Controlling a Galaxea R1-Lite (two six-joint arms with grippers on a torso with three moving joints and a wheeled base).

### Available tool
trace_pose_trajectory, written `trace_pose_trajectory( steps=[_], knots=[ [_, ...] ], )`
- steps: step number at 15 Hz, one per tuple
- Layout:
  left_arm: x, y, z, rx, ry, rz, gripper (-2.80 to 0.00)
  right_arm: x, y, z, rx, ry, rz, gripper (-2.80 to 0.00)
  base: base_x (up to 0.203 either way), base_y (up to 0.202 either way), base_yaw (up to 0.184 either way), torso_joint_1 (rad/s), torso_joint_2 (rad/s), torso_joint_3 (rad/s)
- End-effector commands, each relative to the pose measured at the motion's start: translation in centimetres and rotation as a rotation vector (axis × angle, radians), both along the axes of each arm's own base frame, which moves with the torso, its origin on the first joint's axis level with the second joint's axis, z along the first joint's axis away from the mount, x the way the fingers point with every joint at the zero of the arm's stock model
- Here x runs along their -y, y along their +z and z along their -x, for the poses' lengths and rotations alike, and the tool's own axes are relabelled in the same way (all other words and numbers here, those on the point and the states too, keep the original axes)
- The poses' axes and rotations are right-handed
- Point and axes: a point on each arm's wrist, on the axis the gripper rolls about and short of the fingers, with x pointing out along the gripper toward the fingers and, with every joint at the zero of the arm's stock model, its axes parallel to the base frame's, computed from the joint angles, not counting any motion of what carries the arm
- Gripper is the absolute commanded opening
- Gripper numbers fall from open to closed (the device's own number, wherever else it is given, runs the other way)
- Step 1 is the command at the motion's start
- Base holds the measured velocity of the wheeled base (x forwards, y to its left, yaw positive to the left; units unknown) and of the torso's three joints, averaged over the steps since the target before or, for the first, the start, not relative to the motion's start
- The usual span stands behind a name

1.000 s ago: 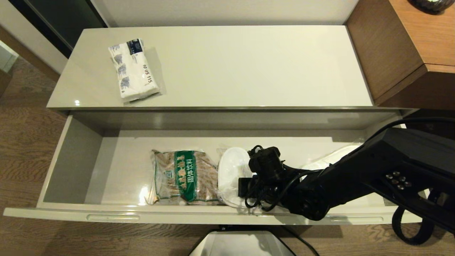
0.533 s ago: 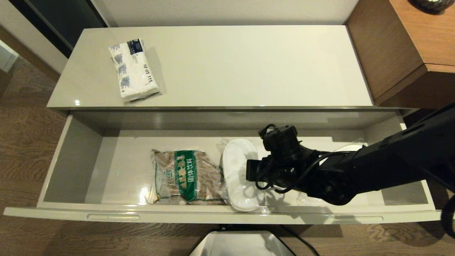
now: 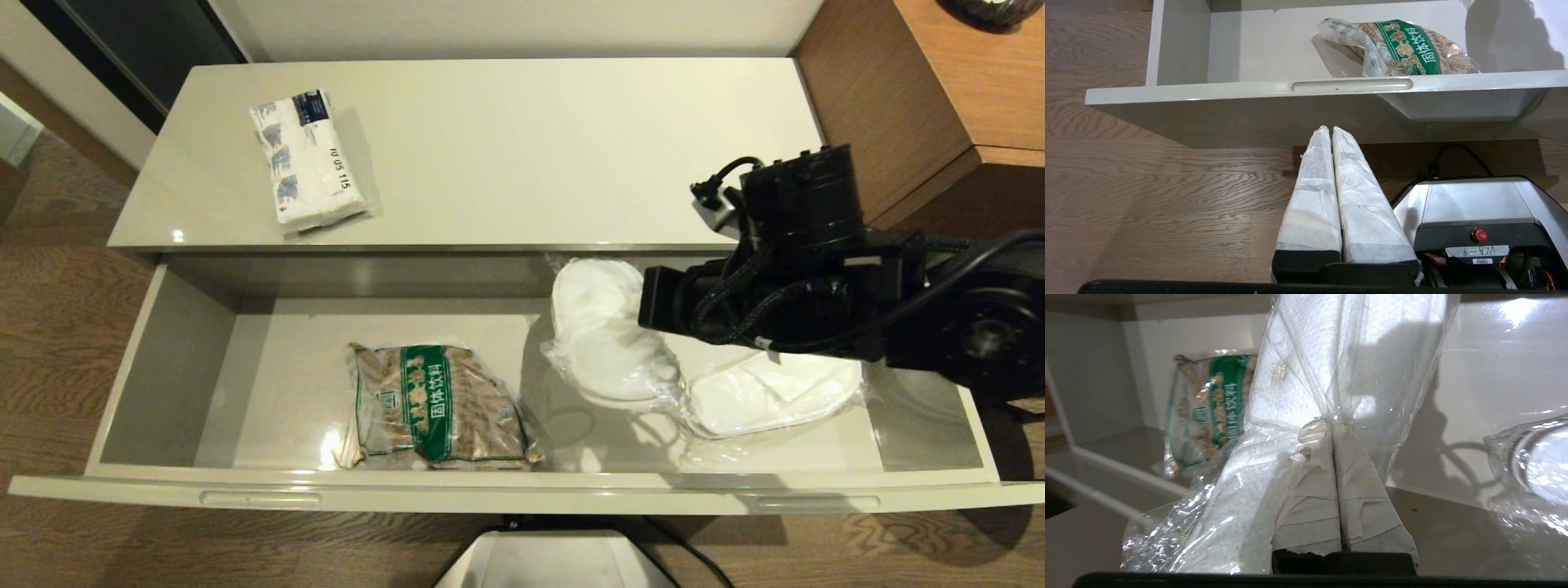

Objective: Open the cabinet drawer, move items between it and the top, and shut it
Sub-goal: Take out the disposable slippers from the drawer

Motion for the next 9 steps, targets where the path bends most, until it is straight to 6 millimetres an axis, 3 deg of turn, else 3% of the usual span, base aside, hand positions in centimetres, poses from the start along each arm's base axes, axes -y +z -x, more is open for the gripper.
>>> trace_pose_trajectory(
  steps=[1,3,9],
  knots=[
    [0.0,0.0,0.0,-0.003,0.000,0.000,-2.80,1.6,3.5,2.2,0.052,0.005,-0.041,-2.80,0.000,0.000,0.000,0.000,0.00,0.000],
    [0.0,0.0,0.0,-0.002,0.000,0.000,-2.80,2.2,4.6,3.0,0.053,0.020,-0.047,-2.80,0.000,0.000,0.000,0.000,0.00,0.000],
    [0.0,0.0,0.0,-0.003,0.000,0.000,-2.80,4.5,10.5,6.5,0.024,0.053,-0.046,-2.80,0.000,0.000,0.000,0.000,0.00,0.000]
  ],
)
